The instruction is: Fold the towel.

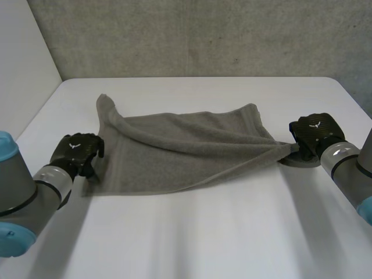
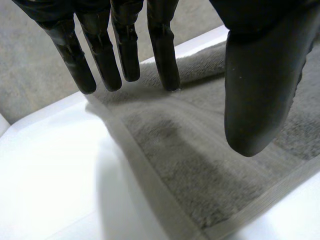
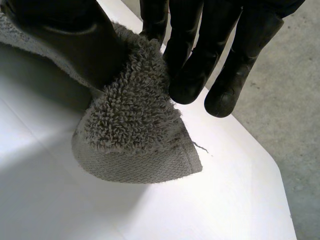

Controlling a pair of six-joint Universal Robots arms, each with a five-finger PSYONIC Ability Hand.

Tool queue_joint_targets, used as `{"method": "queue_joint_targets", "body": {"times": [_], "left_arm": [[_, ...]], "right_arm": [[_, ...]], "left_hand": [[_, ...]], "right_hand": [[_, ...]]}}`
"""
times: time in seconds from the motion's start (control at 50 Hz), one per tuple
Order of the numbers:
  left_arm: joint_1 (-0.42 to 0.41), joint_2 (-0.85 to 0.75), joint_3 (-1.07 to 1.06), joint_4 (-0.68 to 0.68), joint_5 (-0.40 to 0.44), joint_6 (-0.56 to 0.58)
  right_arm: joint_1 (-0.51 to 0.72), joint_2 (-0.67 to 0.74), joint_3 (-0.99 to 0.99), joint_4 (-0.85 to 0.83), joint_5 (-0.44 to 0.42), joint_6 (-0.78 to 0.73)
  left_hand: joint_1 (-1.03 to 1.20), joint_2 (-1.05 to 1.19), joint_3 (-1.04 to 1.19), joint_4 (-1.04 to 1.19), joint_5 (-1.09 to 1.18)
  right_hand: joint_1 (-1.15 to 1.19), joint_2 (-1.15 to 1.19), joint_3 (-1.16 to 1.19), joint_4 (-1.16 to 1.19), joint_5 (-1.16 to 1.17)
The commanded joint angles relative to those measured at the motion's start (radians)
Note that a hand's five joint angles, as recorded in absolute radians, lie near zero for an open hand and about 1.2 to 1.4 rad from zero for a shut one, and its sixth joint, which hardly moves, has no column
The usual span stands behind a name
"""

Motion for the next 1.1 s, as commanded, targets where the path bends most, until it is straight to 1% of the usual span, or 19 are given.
{"method": "queue_joint_targets", "body": {"times": [0.02, 0.1, 0.14, 0.24, 0.42, 0.74, 0.88, 1.1], "left_arm": [[0.028, -0.032, 0.008, -0.015, 0.013, 0.001], [0.028, -0.032, 0.011, -0.046, 0.013, 0.001], [0.028, -0.032, 0.012, -0.081, 0.016, 0.001], [0.029, -0.032, 0.014, -0.107, 0.016, 0.001], [0.029, -0.042, 0.019, -0.104, 0.016, 0.002], [0.029, -0.172, 0.109, -0.103, 0.013, 0.002], [0.028, -0.184, 0.13, -0.103, 0.008, 0.002], [0.029, -0.198, 0.16, -0.094, 0.005, 0.002]], "right_arm": [[0.004, 0.019, 0.005, 0.0, -0.003, -0.001], [0.005, 0.023, 0.007, 0.0, -0.003, -0.001], [0.007, 0.028, 0.007, 0.0, -0.003, -0.001], [0.007, 0.031, 0.01, -0.001, -0.004, -0.001], [0.008, 0.04, 0.011, -0.003, -0.006, -0.001], [0.011, 0.048, 0.019, -0.004, -0.01, -0.001], [0.011, 0.048, 0.024, -0.004, -0.01, -0.001], [0.011, 0.05, 0.028, -0.004, -0.01, -0.001]], "left_hand": [[-0.013, -0.005, -0.003, -0.004, -0.014], [-0.046, -0.037, -0.035, -0.037, -0.046], [-0.128, -0.119, -0.117, -0.118, -0.128], [-0.187, -0.178, -0.176, -0.177, -0.187], [-0.181, -0.172, -0.17, -0.172, -0.181], [-0.146, -0.137, -0.135, -0.137, -0.146], [-0.046, -0.037, -0.036, -0.037, -0.047], [-0.046, -0.037, -0.035, -0.037, -0.046]], "right_hand": [[0.071, 0.064, 0.054, 0.06, 0.061], [0.071, 0.064, 0.054, 0.06, 0.061], [0.071, 0.064, 0.054, 0.06, 0.061], [0.071, 0.064, 0.054, 0.06, 0.061], [0.071, 0.064, 0.054, 0.06, 0.061], [0.071, 0.064, 0.054, 0.06, 0.061], [0.071, 0.064, 0.054, 0.06, 0.061], [0.071, 0.064, 0.054, 0.06, 0.061]]}}
